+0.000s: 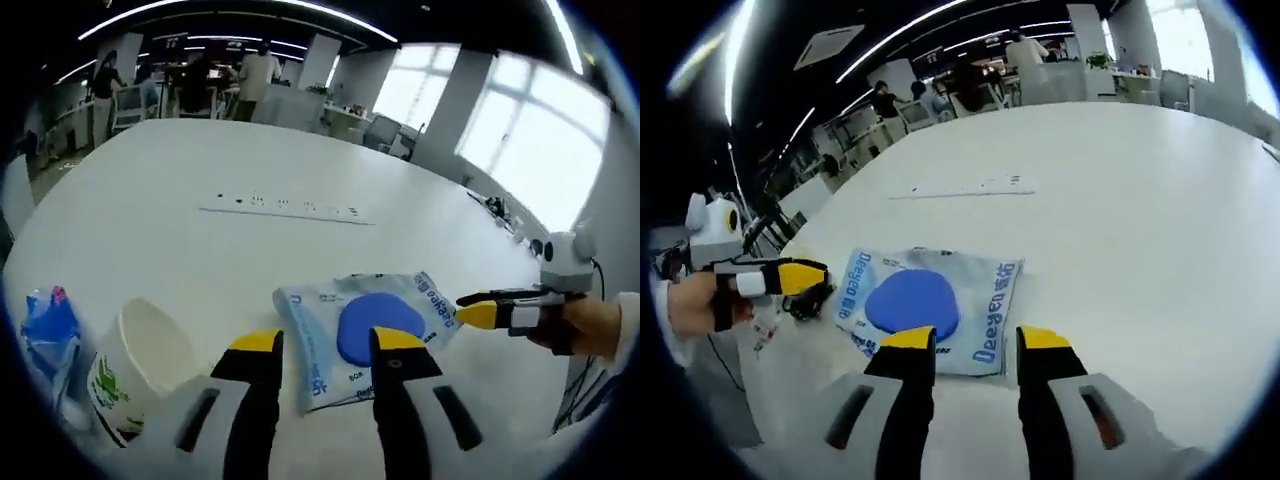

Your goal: Arrange the tabletop items into an orderly group along one side of the table until the central work area is clear of visible clutter.

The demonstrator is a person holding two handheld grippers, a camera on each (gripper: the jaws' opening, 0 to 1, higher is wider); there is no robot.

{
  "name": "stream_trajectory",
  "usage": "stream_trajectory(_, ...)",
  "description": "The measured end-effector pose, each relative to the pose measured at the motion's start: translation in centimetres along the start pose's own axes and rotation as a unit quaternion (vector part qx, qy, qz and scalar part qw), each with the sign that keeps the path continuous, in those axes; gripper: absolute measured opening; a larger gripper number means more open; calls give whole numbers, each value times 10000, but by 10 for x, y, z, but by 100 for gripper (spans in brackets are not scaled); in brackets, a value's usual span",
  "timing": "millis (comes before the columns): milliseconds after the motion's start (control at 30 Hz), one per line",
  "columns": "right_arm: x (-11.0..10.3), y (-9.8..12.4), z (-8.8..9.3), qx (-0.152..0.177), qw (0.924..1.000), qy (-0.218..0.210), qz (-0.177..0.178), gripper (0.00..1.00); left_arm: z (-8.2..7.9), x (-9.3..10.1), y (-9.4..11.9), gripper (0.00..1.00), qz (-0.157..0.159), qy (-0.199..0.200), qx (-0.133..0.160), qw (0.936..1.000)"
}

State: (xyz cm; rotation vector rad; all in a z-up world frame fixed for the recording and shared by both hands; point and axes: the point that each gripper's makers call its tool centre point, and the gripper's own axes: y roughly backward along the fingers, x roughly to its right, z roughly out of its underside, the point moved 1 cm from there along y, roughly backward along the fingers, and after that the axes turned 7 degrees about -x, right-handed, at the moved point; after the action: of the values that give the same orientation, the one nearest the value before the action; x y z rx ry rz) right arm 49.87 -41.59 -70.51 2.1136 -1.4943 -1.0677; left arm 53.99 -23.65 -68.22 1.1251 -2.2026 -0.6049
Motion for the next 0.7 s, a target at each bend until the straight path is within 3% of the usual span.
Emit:
stream_trajectory(67,-3,7,-1,-23,10000,-25,7,52,-6,1,6,56,-1,-92,166,9998)
stream_trajectory(167,-10,20,-2,49,10000,-36,-52,65,-4,6,15,62,32,-405,107,9991)
stream_trajectory(267,-23,35,-3,211,9988,-237,-362,72,-3,10,26,71,36,-629,143,9979)
stream_trajectory(400,-30,54,4,160,9992,15,-362,75,4,11,40,77,54,-711,106,9974)
stream_trajectory(567,-35,69,14,132,9991,62,-398,76,13,15,59,70,128,-728,117,9972)
stream_trajectory(700,-35,79,25,15,9993,57,-359,78,21,11,71,79,63,-681,97,9976)
